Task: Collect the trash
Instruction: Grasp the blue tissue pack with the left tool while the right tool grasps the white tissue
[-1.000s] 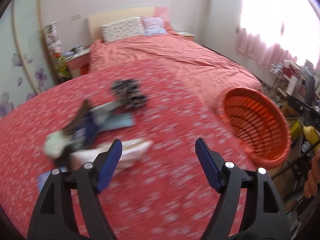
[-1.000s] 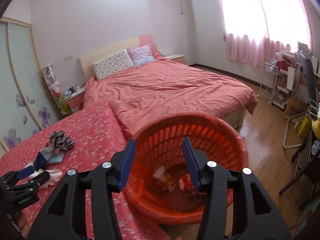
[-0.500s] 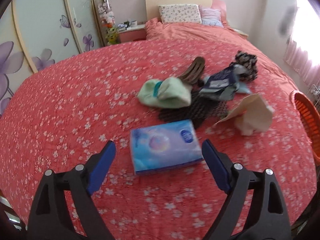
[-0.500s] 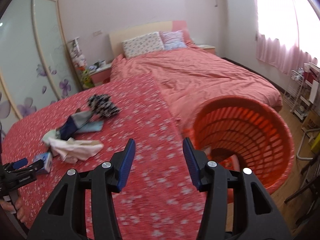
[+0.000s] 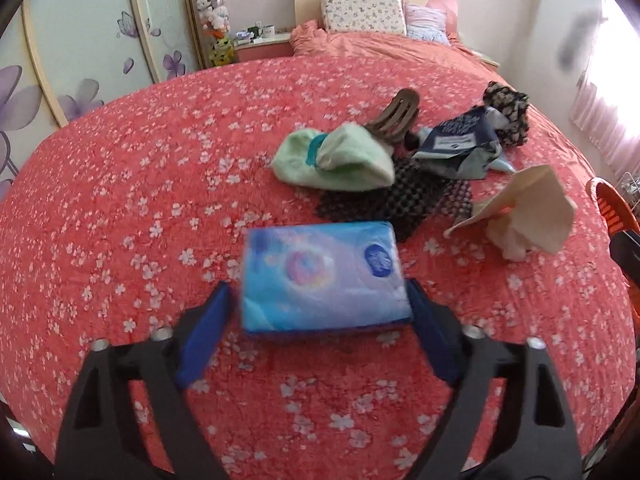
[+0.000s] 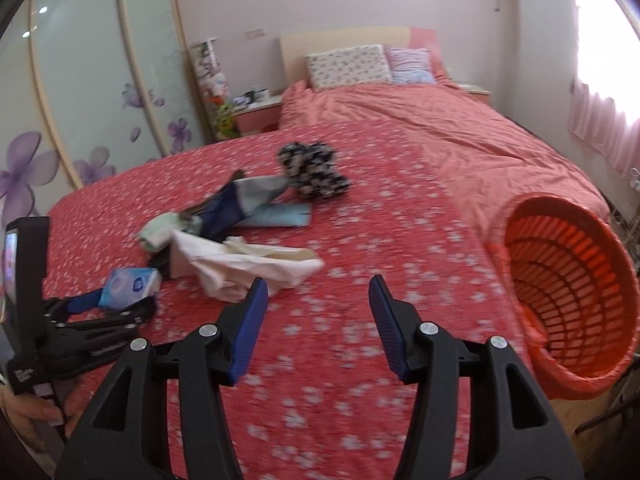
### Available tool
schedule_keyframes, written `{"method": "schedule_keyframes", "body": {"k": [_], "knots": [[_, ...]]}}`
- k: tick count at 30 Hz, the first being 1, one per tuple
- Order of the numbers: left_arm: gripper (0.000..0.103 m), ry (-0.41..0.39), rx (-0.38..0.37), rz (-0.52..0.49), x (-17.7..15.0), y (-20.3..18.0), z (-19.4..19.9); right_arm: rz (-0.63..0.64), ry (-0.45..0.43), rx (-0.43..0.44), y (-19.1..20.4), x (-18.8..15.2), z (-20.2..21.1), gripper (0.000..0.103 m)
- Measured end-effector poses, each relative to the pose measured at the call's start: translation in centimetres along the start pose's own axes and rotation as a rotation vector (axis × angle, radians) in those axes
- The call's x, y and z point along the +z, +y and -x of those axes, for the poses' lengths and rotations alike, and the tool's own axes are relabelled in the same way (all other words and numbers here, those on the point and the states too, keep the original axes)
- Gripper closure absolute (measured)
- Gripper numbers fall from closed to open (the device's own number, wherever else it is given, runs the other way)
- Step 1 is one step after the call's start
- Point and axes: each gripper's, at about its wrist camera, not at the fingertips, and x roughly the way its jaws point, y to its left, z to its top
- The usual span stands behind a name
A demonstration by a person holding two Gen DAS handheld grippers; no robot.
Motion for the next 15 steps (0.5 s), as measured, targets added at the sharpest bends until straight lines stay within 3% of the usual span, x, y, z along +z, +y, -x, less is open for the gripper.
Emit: {"method": "schedule_keyframes", "body": {"k": [10,13,15], "knots": [[0.03,0.022,0.059,0.086,1.6,4.9,-1.0,0.14,0.025,0.08,5.1,1.3,-3.0,0.025],[0.029,0.018,0.058,0.084,1.7,5.1,-1.0,0.185,0.05,0.04,6.2,1.6,-4.4,0.024],[0.029,0.016,0.057,0.083,1.6,5.1,-1.0,0.201,0.077,-0.005,6.3,1.7,-5.6,0.038]]}}
